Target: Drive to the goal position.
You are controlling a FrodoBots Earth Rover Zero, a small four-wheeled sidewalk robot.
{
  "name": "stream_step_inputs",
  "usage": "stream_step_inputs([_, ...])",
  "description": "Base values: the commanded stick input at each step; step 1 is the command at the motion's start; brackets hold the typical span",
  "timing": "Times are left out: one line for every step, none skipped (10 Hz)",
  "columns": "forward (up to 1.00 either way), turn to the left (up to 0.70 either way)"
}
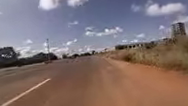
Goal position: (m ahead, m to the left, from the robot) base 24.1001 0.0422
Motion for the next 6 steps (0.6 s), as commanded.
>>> stream_step_inputs([1.00, 0.02])
stream_step_inputs([1.00, 0.02])
stream_step_inputs([1.00, 0.02])
stream_step_inputs([1.00, 0.02])
stream_step_inputs([1.00, -0.01])
stream_step_inputs([1.00, -0.09])
